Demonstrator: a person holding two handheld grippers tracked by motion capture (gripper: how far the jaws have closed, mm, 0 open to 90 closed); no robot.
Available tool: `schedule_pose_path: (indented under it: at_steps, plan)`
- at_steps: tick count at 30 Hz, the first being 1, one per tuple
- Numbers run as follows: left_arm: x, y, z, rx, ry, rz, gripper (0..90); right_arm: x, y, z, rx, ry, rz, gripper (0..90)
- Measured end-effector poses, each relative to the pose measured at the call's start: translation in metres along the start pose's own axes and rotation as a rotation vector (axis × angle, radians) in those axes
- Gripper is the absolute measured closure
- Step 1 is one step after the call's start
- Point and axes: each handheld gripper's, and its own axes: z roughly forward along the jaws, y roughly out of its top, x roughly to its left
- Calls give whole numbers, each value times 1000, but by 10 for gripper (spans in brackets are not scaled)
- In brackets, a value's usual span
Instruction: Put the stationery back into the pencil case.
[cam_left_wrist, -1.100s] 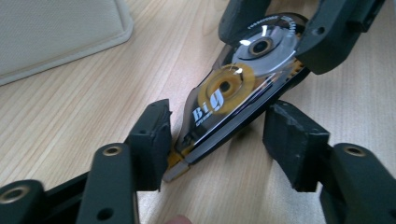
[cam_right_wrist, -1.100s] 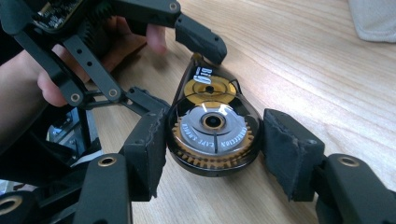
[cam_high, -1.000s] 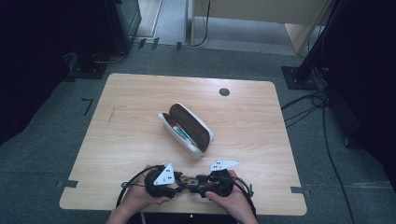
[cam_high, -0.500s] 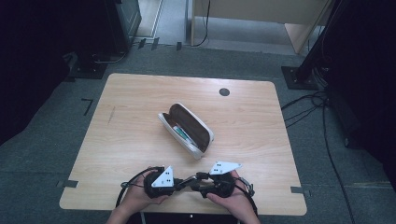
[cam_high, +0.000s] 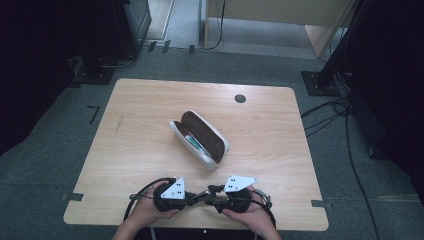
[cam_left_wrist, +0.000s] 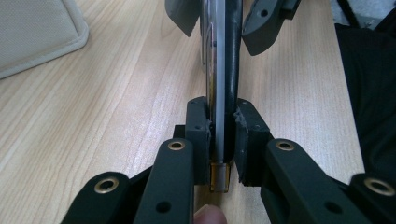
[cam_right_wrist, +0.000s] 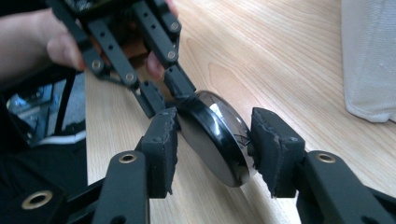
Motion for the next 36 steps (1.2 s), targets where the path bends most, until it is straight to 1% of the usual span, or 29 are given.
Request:
schedule_pose_path:
  at_steps: [4, 7, 9, 11, 12, 13, 14, 16, 18, 19, 21, 24, 26, 27, 29, 30, 31, 33, 35, 36]
  plan:
    - [1, 0, -1, 4, -8, 8, 786, 0, -2, 0, 11, 8, -41, 567]
    - [1, -1, -1, 1, -6, 3, 767, 1, -2, -1, 26, 9, -71, 615]
    - [2, -2, -2, 4, 9, 4, 726, 1, -2, -2, 39, 19, -78, 667]
    - [3, -3, -3, 1, 23, -6, 687, 1, -2, -2, 46, 37, -80, 701]
    - [3, -3, -3, 4, 37, -9, 663, 1, -2, -2, 49, 44, -81, 716]
    - [3, -3, -3, 5, 46, -17, 627, 2, -2, -1, 51, 54, -77, 731]
    - [3, -3, -3, 5, 56, -23, 609, 3, -1, 0, 54, 56, -83, 736]
    - [3, -4, -4, 6, 75, -34, 588, 4, 0, 0, 59, 48, -75, 739]
    - [3, -4, -5, 11, 89, -36, 560, 5, 1, -1, 63, 30, -79, 740]
    - [2, -4, -6, 15, 102, -38, 537, 6, 1, -1, 65, 26, -82, 740]
    - [2, -5, -7, 20, 134, -51, 474, 6, 2, -2, 66, 3, -78, 740]
    - [4, -6, -11, 12, 162, -70, 395, 6, 3, -5, 56, -7, -80, 740]
    - [5, -9, -16, 4, 180, -93, 344, 6, 4, -7, 44, -19, -75, 740]
    - [5, -10, -18, -1, 193, -98, 296, 7, 5, -7, 40, -25, -70, 740]
    - [5, -13, -23, 0, 233, -109, 213, 8, 7, -9, 31, -28, -72, 740]
    - [6, -15, -25, -2, 249, -121, 160, 8, 9, -10, 28, -29, -75, 740]
    - [7, -17, -28, -7, 259, -135, 131, 9, 10, -11, 24, -36, -75, 740]
    - [8, -20, -33, -15, 280, -160, 100, 11, 13, -12, 9, -42, -69, 740]
    - [11, -24, -38, -21, 274, -191, 32, 14, 16, -15, -4, -55, -74, 740]
    - [11, -25, -40, -17, 287, -205, 0, 15, 18, -16, -9, -55, -81, 740]
